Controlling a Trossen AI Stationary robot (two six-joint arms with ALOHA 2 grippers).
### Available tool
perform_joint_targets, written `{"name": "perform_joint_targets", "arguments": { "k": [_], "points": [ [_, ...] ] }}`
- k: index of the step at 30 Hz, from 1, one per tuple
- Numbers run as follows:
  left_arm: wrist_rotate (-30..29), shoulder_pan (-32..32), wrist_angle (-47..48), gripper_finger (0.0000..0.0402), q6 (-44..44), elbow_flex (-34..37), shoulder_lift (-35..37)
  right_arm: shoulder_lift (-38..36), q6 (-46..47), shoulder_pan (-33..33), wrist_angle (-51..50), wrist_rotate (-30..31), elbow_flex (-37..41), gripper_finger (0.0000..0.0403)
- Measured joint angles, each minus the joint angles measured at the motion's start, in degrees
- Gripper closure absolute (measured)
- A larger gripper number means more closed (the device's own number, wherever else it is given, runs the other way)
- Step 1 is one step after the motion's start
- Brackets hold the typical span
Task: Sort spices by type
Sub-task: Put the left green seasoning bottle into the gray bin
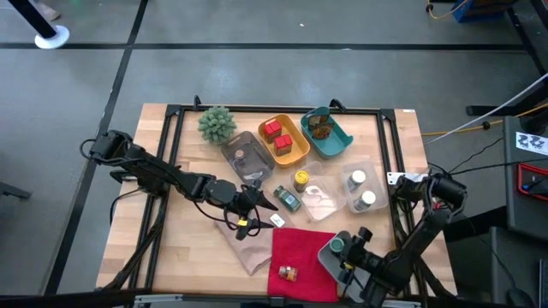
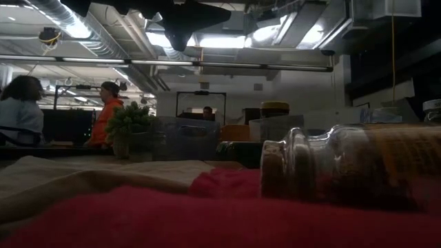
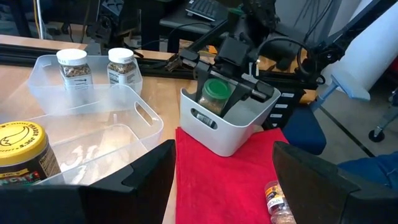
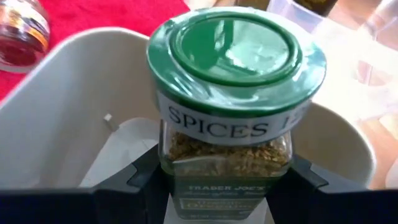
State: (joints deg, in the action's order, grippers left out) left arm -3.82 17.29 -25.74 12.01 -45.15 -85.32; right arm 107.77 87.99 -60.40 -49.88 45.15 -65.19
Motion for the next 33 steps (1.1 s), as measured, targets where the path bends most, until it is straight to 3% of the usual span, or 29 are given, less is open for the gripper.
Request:
{"name": "perform_joint_targets", "arguments": {
  "k": [11, 16, 21, 33],
  "points": [
    [0.0, -0.01, 0.11, 0.015, 0.0, 0.0, 0.0, 0.17, 0.0, 0.5, 0.36, -1.4, 0.42, 0.0198],
    [0.0, 0.0, 0.2, 0.015, 0.0, 0.0, 0.0, 0.17, 0.0, 0.5, 0.34, -2.18, 0.45, 0.0179],
    [0.0, 0.0, 0.32, 0.015, 0.0, 0.0, 0.0, 0.19, 0.0, 0.5, 0.39, -4.93, 0.55, 0.0161],
    [0.0, -0.01, 0.31, 0.015, 0.0, 0.0, 0.0, -0.05, 0.0, 0.5, 0.56, -12.53, 0.35, 0.0169]
  ]
}}
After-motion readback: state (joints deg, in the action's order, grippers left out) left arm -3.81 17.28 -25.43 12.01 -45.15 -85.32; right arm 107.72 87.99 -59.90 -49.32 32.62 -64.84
